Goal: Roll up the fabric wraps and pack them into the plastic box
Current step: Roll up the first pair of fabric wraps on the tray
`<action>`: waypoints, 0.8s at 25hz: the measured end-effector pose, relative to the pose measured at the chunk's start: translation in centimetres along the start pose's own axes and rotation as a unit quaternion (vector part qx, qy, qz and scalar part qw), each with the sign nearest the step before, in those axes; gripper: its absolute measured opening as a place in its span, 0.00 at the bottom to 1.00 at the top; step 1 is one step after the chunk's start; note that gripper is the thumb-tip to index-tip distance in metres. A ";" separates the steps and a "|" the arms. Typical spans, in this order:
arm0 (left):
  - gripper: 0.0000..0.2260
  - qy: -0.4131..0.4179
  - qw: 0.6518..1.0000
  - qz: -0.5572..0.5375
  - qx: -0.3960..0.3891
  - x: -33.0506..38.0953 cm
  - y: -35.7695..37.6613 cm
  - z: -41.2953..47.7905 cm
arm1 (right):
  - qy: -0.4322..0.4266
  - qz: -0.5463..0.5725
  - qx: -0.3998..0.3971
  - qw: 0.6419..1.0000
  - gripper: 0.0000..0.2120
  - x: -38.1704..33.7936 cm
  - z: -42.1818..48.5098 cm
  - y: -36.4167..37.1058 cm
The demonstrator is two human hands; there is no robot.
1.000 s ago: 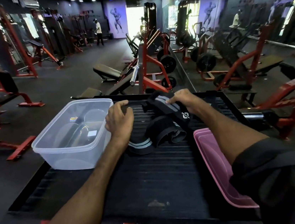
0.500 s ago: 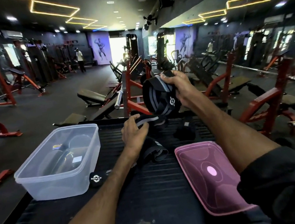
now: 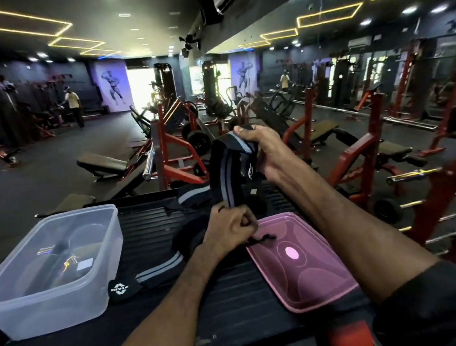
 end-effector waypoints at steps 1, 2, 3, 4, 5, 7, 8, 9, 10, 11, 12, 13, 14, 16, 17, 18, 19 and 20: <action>0.10 -0.016 0.999 -0.024 -0.029 -0.6 1.1 -0.7 | -0.002 -0.006 0.005 1.000 0.21 -0.4 -0.3 -0.5; 0.06 -0.022 0.998 -0.047 -0.037 -1.1 1.9 -1.1 | -0.006 -0.014 0.006 1.000 0.23 -0.8 -0.7 -0.9; 0.04 -0.012 0.998 -0.066 -0.019 -1.3 2.0 -1.1 | -0.007 -0.019 0.002 1.000 0.24 -1.0 -1.0 -1.3; 0.03 0.010 0.997 -0.080 0.015 -1.2 1.9 -1.1 | -0.009 -0.027 -0.001 1.000 0.21 -1.1 -1.4 -1.7; 0.03 0.028 0.994 -0.083 0.060 -1.0 1.5 -1.3 | -0.010 -0.031 -0.005 0.999 0.18 -1.2 -1.8 -2.0; 0.04 0.058 0.980 -0.067 0.176 -0.9 0.0 -2.1 | -0.012 -0.034 -0.002 0.999 0.12 -1.1 -2.6 -2.4; 0.04 0.057 0.971 -0.045 0.229 -1.5 -0.8 -2.6 | -0.013 -0.033 0.004 0.999 0.09 -1.0 -2.8 -2.6; 0.08 0.033 0.967 -0.018 0.250 -2.5 -1.5 -2.9 | -0.011 -0.029 0.009 0.999 0.07 -1.0 -3.0 -2.7; 0.15 -0.012 0.973 0.012 0.230 -4.0 -2.1 -2.9 | -0.013 -0.032 0.014 0.999 0.09 -0.9 -3.1 -2.9; 0.27 -0.075 0.981 0.046 0.171 -6.0 -2.5 -2.7 | -0.012 -0.035 0.016 0.999 0.10 -0.8 -3.2 -3.1; 0.39 -0.140 0.984 0.073 0.089 -8.6 -2.6 -2.6 | -0.013 -0.040 0.015 0.999 0.11 -0.6 -3.3 -3.3; 0.50 -0.198 0.977 0.083 0.002 -11.1 -2.5 -2.8 | -0.012 -0.039 0.013 0.999 0.12 -0.3 -3.4 -3.4; 0.56 -0.233 0.966 0.082 -0.072 -13.2 -2.3 -3.0 | -0.011 -0.041 0.006 0.999 0.11 0.2 -3.3 -3.6; 0.59 -0.235 0.959 0.080 -0.137 -15.6 -2.1 -3.6 | 0.005 -0.055 -0.013 0.998 0.10 1.5 -3.6 -3.3; 0.58 -0.222 0.963 0.076 -0.133 -15.6 -2.1 -3.8 | 0.016 -0.062 -0.022 0.998 0.10 2.1 -3.8 -3.0; 0.56 -0.213 0.969 0.053 -0.114 -15.3 -2.1 -3.9 | 0.026 -0.063 -0.031 0.997 0.10 2.8 -3.9 -2.8; 0.52 -0.208 0.974 0.015 -0.088 -14.3 -2.3 -4.2 | 0.035 -0.059 -0.038 0.997 0.09 3.4 -4.0 -2.6; 0.46 -0.203 0.977 -0.035 -0.055 -13.3 -2.6 -4.6 | 0.038 -0.056 -0.045 0.997 0.08 3.8 -4.0 -2.4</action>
Point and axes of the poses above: each hand's wrist, its own z-axis towards the middle knuckle, its own y-axis out of the palm, x = y × z, the point moved 4 cm from there along z, towards the middle knuckle, and after that the axes turned 3 degrees about x, right-handed, at the moved point
